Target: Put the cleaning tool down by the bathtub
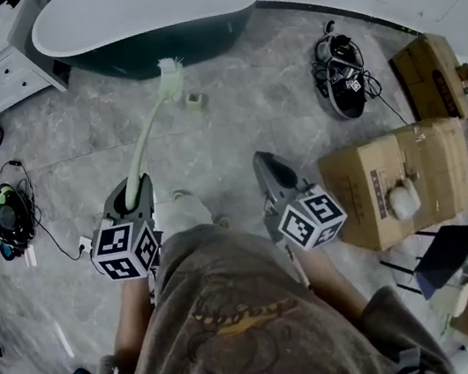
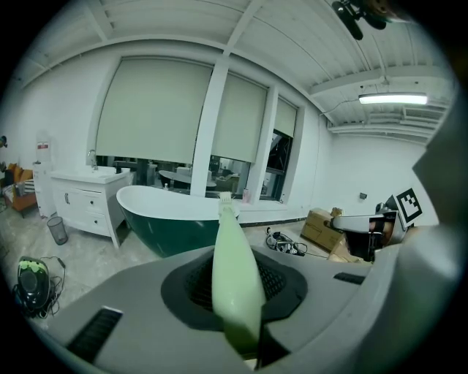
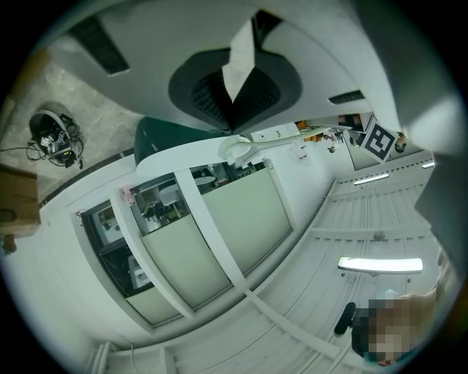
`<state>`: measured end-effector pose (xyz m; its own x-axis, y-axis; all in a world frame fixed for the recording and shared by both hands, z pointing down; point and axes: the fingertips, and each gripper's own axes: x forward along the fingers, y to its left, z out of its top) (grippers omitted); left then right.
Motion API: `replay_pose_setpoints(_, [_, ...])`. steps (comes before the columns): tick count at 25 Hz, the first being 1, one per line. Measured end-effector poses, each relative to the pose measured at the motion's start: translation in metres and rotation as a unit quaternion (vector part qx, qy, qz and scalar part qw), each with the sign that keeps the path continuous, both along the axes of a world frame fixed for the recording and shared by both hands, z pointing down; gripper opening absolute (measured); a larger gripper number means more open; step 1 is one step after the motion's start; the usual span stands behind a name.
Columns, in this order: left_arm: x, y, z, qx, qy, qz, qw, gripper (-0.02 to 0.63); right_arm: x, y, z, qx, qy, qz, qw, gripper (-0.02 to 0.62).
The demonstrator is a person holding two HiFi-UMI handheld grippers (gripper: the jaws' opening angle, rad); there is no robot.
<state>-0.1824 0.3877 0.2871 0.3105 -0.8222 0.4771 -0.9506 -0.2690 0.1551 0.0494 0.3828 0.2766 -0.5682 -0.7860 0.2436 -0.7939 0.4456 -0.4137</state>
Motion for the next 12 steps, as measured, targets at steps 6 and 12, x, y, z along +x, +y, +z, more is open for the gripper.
replay_pose_setpoints(6, [0.012,-0.026,0.009,0.0,-0.004,0.012,0.9999,0.067,0.009,-0.02,0.008,-0.002,-0.008,0.01,1.0,-0.002])
replay_pose_setpoints(12, [0.027,-0.07,0.017,-0.004,0.009,0.019,0.9998,0.067,0.024,-0.053,0.016,-0.005,-0.019,0.02,1.0,-0.002])
